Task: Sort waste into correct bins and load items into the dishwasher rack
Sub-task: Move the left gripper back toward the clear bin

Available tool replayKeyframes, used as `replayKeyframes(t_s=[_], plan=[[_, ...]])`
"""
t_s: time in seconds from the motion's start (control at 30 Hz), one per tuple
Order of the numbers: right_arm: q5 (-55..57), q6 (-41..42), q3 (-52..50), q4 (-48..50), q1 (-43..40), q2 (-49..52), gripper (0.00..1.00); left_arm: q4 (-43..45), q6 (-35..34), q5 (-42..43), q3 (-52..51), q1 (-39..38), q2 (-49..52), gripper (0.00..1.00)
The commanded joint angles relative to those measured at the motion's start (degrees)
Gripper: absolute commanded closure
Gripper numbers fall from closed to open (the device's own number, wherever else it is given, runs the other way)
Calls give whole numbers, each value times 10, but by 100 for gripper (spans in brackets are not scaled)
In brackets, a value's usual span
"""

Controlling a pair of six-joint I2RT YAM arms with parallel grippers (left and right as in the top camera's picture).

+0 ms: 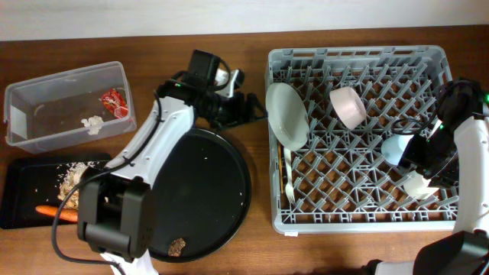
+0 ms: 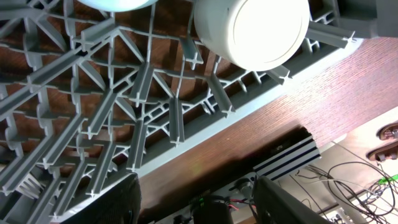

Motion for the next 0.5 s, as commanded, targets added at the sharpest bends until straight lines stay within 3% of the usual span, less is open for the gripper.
replayKeyframes(t_s=[0.0, 0.13, 0.33, 0.47], plan=[[9, 6, 0, 0, -2, -4, 39, -36, 55, -3, -1, 15, -11, 16], [9, 4, 0, 0, -2, -4, 39, -102, 105, -18, -1, 47, -44, 16], [-11, -3, 0, 3, -1, -4, 39, -251, 118, -187, -1, 139, -132, 15], [-96, -71, 0, 12, 4, -5, 39, -338, 118, -283, -1, 214, -190, 15]])
